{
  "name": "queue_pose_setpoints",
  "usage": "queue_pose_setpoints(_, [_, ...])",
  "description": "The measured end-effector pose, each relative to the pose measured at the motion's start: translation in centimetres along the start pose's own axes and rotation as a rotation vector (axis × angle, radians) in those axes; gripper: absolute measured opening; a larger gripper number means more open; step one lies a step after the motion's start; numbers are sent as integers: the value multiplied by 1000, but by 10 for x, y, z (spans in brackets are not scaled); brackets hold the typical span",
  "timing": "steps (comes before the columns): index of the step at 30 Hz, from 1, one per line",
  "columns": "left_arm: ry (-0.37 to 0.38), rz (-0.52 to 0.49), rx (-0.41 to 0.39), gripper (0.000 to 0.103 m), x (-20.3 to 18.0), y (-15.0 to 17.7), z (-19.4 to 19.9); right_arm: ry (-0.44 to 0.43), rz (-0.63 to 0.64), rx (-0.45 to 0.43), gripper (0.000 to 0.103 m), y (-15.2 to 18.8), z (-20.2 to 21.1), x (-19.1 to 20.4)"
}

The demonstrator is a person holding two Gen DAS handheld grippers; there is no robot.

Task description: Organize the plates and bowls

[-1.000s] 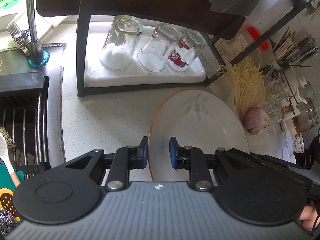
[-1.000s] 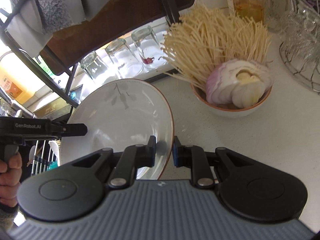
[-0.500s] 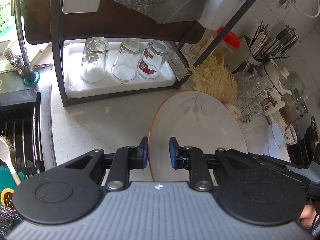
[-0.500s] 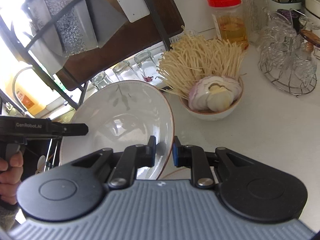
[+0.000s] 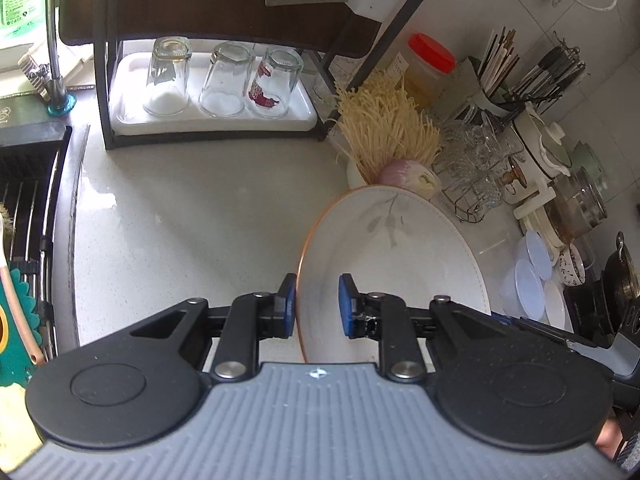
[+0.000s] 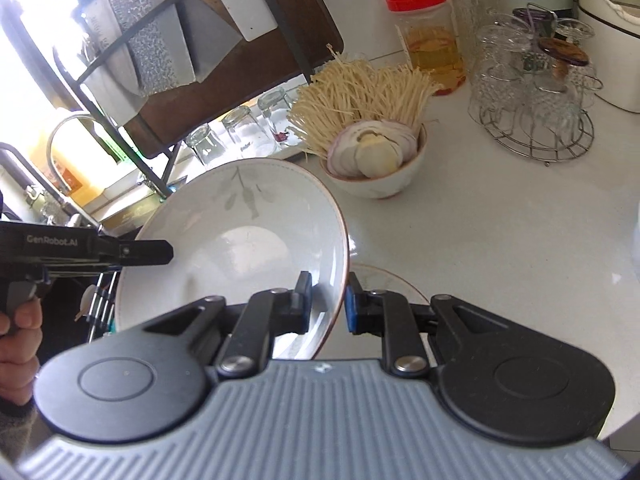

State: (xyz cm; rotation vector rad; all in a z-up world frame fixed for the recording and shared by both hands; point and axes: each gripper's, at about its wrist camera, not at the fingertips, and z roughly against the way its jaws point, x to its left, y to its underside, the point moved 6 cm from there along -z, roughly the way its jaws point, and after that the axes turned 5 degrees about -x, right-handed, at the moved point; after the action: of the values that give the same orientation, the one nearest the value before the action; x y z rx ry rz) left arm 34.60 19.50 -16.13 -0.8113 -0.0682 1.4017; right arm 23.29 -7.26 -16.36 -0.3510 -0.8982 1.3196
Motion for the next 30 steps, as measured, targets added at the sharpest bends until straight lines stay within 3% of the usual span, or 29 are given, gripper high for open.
queue_pose_setpoints(14, [-13,34,101,25,-19,63,-40,115,8,81,20,36,14,-38])
queue_pose_setpoints(30, [-48,1,163,25,-21,76,-66,204,70,129,23,46,5,-40])
